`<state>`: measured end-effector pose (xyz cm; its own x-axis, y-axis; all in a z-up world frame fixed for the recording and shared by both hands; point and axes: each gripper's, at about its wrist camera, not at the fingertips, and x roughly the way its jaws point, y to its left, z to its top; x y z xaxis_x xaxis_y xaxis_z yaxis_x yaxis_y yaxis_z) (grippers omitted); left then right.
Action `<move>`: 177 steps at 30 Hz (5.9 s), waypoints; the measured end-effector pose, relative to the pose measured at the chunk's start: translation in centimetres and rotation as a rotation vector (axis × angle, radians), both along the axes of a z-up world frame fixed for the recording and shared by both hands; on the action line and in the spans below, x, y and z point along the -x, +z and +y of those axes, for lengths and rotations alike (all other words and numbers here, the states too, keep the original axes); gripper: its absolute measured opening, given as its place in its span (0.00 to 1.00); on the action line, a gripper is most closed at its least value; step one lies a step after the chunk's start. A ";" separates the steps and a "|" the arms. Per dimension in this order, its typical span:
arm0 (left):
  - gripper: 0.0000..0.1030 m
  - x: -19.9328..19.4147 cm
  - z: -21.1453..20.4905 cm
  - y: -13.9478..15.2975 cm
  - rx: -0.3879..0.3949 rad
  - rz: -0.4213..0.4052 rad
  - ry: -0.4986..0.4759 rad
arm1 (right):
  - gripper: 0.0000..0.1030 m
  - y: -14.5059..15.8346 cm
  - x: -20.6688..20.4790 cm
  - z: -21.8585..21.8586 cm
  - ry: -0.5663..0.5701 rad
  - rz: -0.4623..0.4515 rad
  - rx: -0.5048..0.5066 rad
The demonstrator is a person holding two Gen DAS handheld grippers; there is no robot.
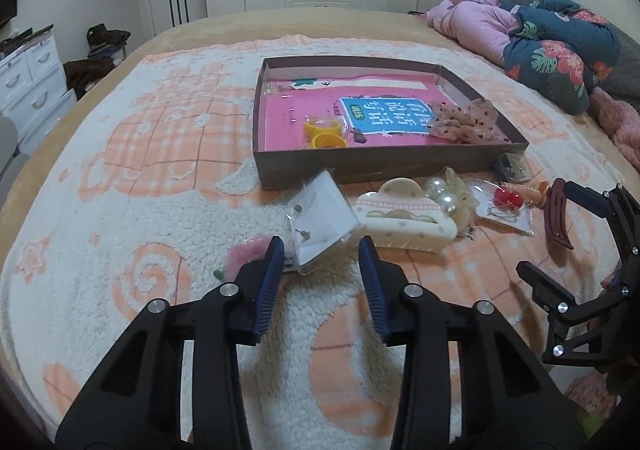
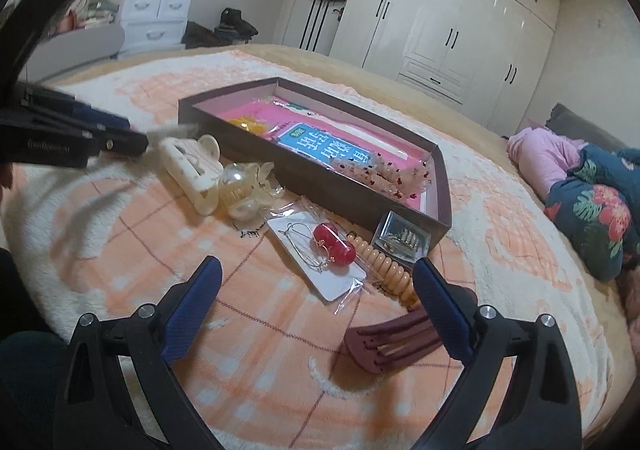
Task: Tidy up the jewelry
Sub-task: 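Grasp the clear bag with earring card using the left tool while the right tool grasps the red-bead bag, then carry the earring bag with the left tool into the tray while the right tool places the red-bead bag there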
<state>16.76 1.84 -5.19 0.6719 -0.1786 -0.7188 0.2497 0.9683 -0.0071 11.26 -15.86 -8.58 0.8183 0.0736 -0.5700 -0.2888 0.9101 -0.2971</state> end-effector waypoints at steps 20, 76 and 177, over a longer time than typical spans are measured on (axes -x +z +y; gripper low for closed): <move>0.25 -3.0 1.1 0.7 0.028 -0.023 0.040 | 0.39 -1.5 -4.2 2.1 0.006 -0.004 0.088; 0.31 -2.5 0.6 3.6 0.269 -0.119 -0.010 | 0.33 -1.5 -3.1 1.6 -0.005 0.016 0.141; 0.57 -11.3 -6.0 2.5 0.300 -0.059 -0.032 | 0.67 5.2 -11.9 -6.5 -0.239 -0.007 -0.220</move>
